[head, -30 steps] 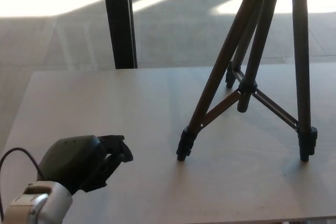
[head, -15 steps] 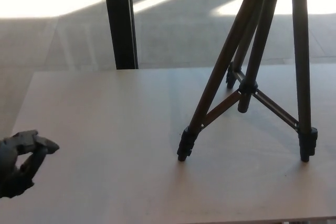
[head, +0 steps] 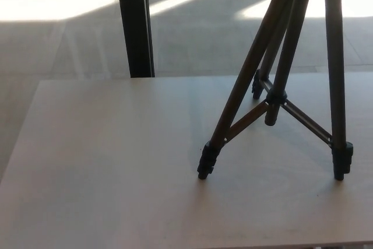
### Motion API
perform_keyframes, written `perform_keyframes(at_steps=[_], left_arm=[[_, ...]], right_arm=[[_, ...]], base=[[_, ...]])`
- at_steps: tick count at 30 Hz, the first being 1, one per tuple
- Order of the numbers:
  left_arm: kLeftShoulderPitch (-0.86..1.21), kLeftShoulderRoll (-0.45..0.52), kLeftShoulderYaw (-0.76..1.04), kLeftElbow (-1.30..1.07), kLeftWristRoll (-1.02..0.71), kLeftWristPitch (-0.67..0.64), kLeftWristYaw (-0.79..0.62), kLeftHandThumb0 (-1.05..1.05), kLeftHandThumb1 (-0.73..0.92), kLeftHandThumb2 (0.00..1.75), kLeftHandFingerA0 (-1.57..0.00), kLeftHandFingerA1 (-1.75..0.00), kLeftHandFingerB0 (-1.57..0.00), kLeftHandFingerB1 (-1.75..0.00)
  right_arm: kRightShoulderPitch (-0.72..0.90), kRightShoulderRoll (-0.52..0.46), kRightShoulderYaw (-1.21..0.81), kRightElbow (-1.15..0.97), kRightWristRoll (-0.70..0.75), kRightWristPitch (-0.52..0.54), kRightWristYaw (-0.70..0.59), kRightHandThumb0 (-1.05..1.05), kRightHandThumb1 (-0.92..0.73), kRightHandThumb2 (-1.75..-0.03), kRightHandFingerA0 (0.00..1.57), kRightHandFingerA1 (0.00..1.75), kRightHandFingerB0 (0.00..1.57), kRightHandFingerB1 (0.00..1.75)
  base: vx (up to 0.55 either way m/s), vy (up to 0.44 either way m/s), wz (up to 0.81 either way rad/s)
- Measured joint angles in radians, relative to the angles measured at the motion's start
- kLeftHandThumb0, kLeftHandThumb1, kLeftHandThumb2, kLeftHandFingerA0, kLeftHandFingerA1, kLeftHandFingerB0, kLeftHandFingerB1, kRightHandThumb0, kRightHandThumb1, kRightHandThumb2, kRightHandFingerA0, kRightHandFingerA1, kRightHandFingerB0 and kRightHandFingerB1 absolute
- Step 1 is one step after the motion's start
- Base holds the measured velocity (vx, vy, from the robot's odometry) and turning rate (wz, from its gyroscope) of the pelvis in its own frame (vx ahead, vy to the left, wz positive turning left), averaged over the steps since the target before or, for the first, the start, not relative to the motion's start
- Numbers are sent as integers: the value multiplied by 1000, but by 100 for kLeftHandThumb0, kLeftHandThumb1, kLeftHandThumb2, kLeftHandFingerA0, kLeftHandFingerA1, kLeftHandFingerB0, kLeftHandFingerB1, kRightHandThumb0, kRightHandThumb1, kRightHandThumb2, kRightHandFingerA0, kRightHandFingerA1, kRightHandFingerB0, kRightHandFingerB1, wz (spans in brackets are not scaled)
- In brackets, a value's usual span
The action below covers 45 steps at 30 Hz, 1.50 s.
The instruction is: Use both hands of the robot to pick up the tripod lying in the middle of the desk and make it stand upright on the desk
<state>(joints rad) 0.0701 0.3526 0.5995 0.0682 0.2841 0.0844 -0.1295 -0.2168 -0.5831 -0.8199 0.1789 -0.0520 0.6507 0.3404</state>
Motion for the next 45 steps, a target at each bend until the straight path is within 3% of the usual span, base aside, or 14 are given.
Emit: perform_keyframes(at_steps=[4, 5, 6, 9, 13, 15, 16, 22, 24, 30, 32, 33, 37, 45], left_arm=[[-11, -1, 83, 75, -38, 0, 9, -77, 70, 67, -62, -124, -76, -128], [-15, -1, 107, 106, -50, 0, 13, -78, 74, 64, -47, -92, -50, -102], [-17, -1, 130, 141, -61, 0, 16, -76, 55, 109, -49, -79, -57, -87], [-10, -4, 168, 234, -80, 1, 19, -81, 72, 68, -42, -86, -54, -92], [9, -14, 219, 348, -113, 15, 19, -79, 75, 65, -48, -85, -48, -83], [17, -17, 245, 410, -134, 23, 19, -79, 74, 66, -48, -84, -48, -84], [22, -19, 256, 440, -143, 27, 19, -78, 74, 67, -52, -87, -48, -83], [66, -29, 321, 613, -204, 46, 19, -79, 56, 104, -59, -86, -62, -85], [80, -30, 331, 649, -220, 51, 19, -79, 75, 67, -54, -88, -58, -88], [99, -12, 361, 772, -294, 73, 19, -81, 73, 68, -59, -87, -55, -88], [100, 1, 358, 794, -319, 75, 19, -81, 73, 68, -59, -86, -55, -87], [99, 7, 356, 803, -330, 75, 19, -81, 53, 103, -60, -83, -60, -85], [103, 13, 342, 822, -375, 75, 18, -79, 75, 67, -57, -83, -53, -84], [103, 25, 283, 841, -425, 75, 18, -79, 77, 68, -57, -86, -55, -85]], right_arm=[[-22, 67, -92, 43, 29, -9, -43, -56, -76, -61, 0, 74, 5, 84], [-26, 89, -123, 58, 40, -15, -56, -71, -56, -95, 2, 61, 13, 62], [-27, 111, -153, 72, 50, -18, -69, -74, -52, -94, 0, 48, 1, 50], [-27, 164, -220, 112, 65, -19, -108, -71, -85, -65, 17, 77, 14, 66], [-22, 225, -288, 179, 75, -23, -165, -74, -62, -99, 0, 48, 9, 52], [-19, 249, -317, 222, 84, -25, -192, -72, -79, -62, 0, 65, 9, 49], [-19, 260, -334, 243, 89, -26, -206, -87, -68, -104, 0, 42, 0, 39], [-9, 298, -444, 370, 133, -37, -291, -71, -72, -62, 20, 80, 26, 61], [-6, 306, -468, 393, 143, -46, -316, -64, -74, -61, 14, 75, 18, 57], [52, 346, -472, 421, 186, -113, -380, -71, -57, -98, 28, 69, 36, 63], [63, 358, -464, 421, 204, -136, -404, -68, -73, -62, 22, 76, 33, 53], [68, 361, -455, 423, 213, -147, -410, -72, -59, -100, 32, 72, 28, 58], [93, 346, -411, 475, 249, -195, -425, -63, -68, -60, 28, 70, 32, 48], [87, 332, -388, 480, 334, -209, -477, -57, -52, -96, 19, 63, 33, 63]], base=[[0, 0, 0], [0, 0, 0], [0, 0, 0], [0, 0, 0], [0, 0, 0], [0, 0, 0], [0, 0, 0], [0, 0, 0], [0, 0, 0], [0, 0, 0], [0, 0, 0], [0, 0, 0], [0, 0, 0], [0, 0, 0]])
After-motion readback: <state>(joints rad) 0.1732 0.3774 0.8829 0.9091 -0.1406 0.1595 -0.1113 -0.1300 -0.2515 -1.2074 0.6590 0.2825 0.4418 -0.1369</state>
